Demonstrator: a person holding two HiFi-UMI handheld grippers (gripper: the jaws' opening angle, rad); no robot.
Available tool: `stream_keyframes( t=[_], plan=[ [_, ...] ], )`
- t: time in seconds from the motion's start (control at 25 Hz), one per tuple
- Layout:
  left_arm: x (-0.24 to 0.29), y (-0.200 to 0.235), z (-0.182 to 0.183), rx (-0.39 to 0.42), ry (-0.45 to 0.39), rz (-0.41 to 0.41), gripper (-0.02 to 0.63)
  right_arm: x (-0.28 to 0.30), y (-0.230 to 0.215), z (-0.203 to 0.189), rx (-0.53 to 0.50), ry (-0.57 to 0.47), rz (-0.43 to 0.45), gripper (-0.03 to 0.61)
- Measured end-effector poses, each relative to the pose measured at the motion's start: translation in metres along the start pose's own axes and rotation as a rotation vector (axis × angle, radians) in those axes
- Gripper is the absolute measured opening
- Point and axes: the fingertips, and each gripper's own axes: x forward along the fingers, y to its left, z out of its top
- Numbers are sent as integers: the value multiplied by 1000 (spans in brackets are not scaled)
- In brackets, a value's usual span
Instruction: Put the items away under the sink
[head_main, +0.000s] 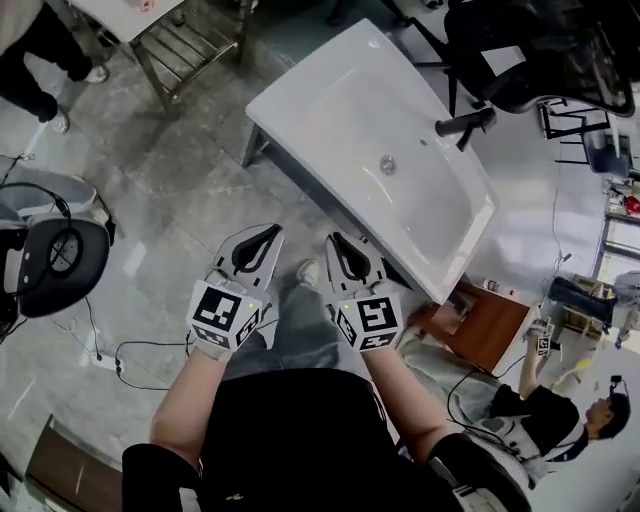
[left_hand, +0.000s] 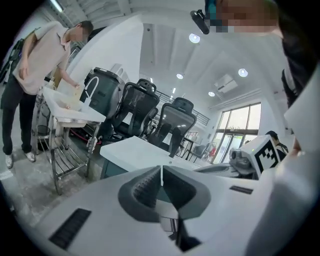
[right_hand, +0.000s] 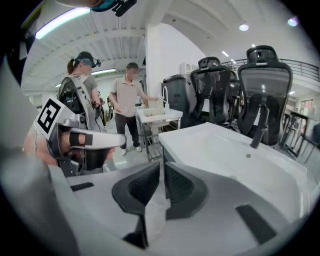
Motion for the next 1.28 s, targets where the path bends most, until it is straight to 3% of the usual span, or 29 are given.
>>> stream_keyframes(
  t=[0.32,0.72,0.92,1.28],
  plan=[
    [-14,-49,58,-15,10,-23,23,-67,-42,64,99,-138,-73,52],
    [-19,-110,124,103,24,-46,23,-141,-68,117,121,-232,-72,51],
    [-21,-138,154,157,-15,-58,23,-164,-73,139,105,-290,-53,51],
    [-26,-171,159,214,-37,-21,23,-195,-79,160,62,-371,-23,52]
  ],
)
